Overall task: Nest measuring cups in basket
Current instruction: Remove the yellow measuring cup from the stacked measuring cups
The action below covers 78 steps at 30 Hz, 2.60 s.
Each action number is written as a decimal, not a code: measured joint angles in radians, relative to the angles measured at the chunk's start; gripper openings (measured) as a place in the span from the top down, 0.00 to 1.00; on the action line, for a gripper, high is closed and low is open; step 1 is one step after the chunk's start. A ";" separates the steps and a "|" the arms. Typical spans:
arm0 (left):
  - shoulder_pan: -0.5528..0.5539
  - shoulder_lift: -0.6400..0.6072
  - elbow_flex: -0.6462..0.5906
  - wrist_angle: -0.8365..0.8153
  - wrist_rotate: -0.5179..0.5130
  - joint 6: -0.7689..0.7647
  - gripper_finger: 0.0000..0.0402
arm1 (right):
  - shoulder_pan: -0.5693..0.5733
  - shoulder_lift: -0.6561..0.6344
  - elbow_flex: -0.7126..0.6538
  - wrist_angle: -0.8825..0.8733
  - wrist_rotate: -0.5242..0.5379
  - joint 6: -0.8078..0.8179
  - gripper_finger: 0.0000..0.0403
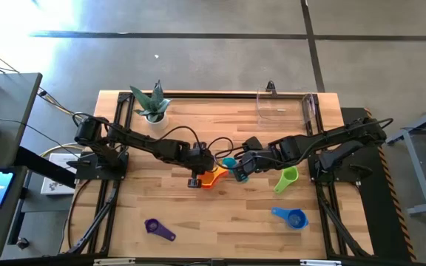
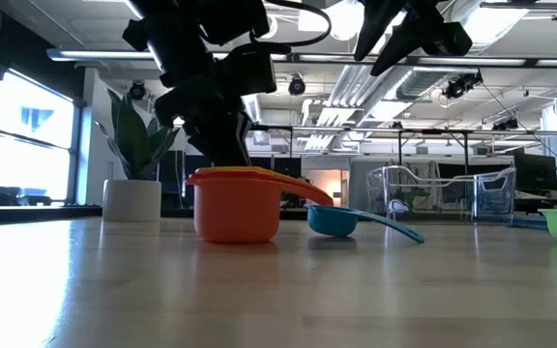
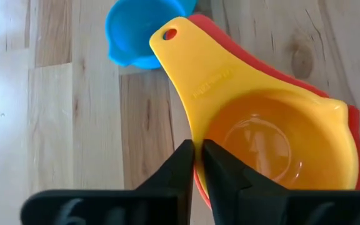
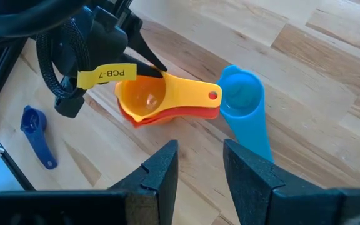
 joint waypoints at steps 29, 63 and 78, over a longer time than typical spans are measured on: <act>-0.007 -0.004 0.025 -0.033 -0.001 -0.016 0.98 | 0.000 0.000 0.000 0.000 -0.002 0.008 0.71; 0.042 -0.004 0.054 -0.054 0.117 -0.096 0.96 | 0.000 0.000 0.000 0.000 -0.033 0.034 0.71; 0.042 -0.004 0.054 -0.047 0.136 -0.114 1.00 | 0.000 0.000 0.000 0.000 -0.033 0.024 0.71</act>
